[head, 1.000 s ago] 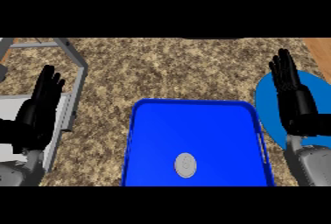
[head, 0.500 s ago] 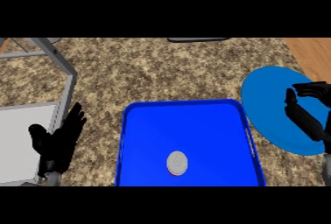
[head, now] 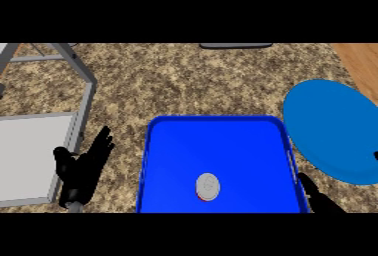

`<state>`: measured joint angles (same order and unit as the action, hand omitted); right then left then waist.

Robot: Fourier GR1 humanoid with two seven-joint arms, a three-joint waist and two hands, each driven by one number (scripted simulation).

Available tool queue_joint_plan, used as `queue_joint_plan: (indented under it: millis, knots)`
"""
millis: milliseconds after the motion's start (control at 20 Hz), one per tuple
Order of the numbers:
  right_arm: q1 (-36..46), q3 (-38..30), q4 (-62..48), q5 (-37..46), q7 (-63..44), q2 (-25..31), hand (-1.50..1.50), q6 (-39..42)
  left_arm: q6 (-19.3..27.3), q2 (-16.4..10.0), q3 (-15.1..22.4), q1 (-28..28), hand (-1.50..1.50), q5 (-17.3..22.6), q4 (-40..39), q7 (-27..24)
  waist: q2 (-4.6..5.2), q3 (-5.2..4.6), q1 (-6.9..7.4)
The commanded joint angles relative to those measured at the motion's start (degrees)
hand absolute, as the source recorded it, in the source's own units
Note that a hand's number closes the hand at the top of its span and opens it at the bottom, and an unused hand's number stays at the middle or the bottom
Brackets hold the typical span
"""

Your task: Pick the can from the tray and place it in the plate

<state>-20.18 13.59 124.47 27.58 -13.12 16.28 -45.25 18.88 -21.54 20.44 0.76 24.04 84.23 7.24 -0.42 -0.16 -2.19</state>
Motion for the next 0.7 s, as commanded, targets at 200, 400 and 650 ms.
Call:
queue_joint_plan:
  millis: [200,400,650]
  knots:
    - [-13.8,7.3,10.2,12.1,-15.2,7.9,-1.50,16.0,0.1,1.7,1.2,-2.1,0.00,-1.0,-0.8,1.7,0.76,-0.23,1.31]
    - [-15.7,12.6,16.0,19.7,-24.4,9.9,-1.50,23.4,-2.2,-0.3,-0.9,-1.8,0.00,-0.1,-1.4,1.2,0.68,-0.29,2.10]
    - [-5.5,15.5,14.5,25.0,-39.9,7.9,-1.50,31.1,-2.0,1.7,0.6,-3.3,0.00,-1.1,-2.3,1.9,0.89,-0.30,2.99]
